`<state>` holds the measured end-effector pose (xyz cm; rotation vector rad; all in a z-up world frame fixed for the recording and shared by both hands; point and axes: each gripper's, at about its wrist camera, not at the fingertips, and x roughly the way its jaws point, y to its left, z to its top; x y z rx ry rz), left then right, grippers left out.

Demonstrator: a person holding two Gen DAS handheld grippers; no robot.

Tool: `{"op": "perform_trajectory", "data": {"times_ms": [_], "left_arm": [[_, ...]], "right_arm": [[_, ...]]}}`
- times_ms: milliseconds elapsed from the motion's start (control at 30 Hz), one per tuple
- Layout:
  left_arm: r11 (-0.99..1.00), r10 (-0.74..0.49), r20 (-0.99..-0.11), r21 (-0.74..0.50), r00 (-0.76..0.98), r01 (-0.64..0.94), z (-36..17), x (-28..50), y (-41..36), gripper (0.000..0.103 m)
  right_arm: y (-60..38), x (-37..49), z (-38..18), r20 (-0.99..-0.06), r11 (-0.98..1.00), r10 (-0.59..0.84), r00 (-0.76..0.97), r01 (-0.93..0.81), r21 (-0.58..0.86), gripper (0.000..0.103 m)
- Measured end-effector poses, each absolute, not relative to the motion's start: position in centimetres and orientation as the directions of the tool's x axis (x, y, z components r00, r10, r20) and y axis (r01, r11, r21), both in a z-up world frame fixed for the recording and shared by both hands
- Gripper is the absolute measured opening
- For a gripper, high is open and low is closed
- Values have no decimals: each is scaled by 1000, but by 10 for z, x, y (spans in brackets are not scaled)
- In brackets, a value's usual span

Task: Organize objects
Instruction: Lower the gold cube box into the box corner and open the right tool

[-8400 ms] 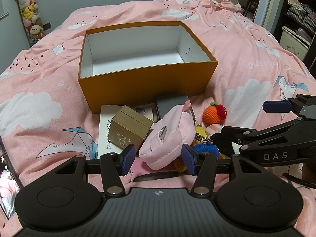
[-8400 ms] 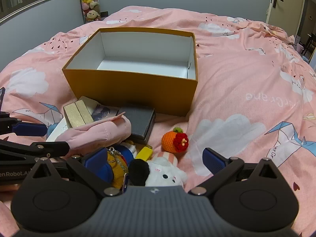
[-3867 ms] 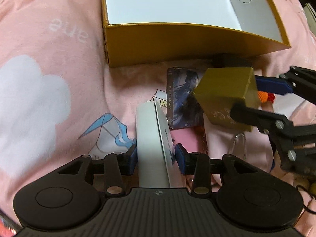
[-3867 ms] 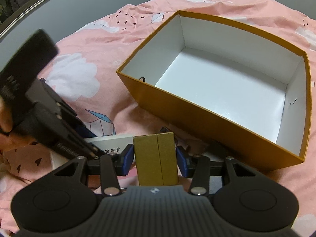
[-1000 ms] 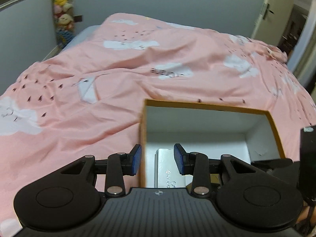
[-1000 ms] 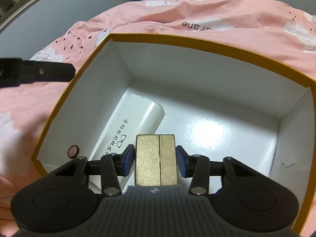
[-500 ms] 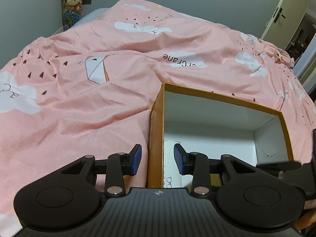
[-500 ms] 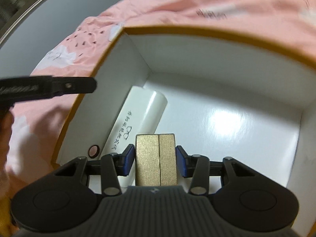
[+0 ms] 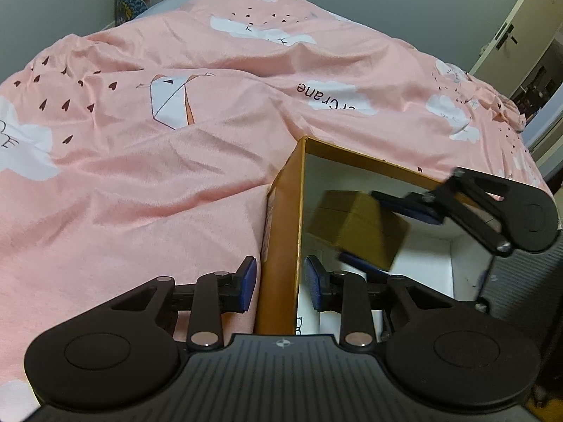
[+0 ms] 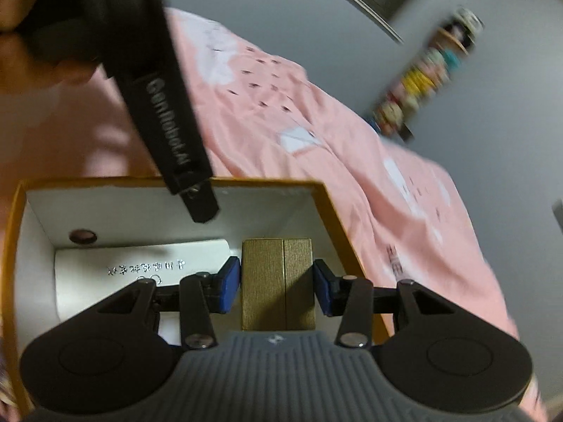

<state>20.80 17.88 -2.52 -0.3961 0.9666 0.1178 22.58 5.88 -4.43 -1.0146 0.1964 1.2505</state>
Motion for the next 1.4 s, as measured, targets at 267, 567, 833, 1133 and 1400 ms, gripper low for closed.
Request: {"op": "perform_trajectory", "data": {"times_ms": [267,567,833,1133,1400], "left_arm": [[909,-90,-825,-297,558,-293,-35,214,183,31],[905,-90,-831,-299,549,-303,-39,216,183,31],[901,-63,-820,-292,569,-322,-37,210,179,30],[911,17,-800,-235,599,-339,-28,205,167,27],[922,83,-773,-180,629,-342,-16,195,155,27]], "right_arm": [[79,229,-58,-628,-151,708,323,-799,-582,46],[81,234,-66,-612,-135,697,372,-771,-622,57],[74,245,-55,-677,-81,641,362,-845,-528,45],[76,246,-60,-723,-20,585,367,-885,-465,14],[79,243,-62,-731,19,569,377,-895,-446,12]]}}
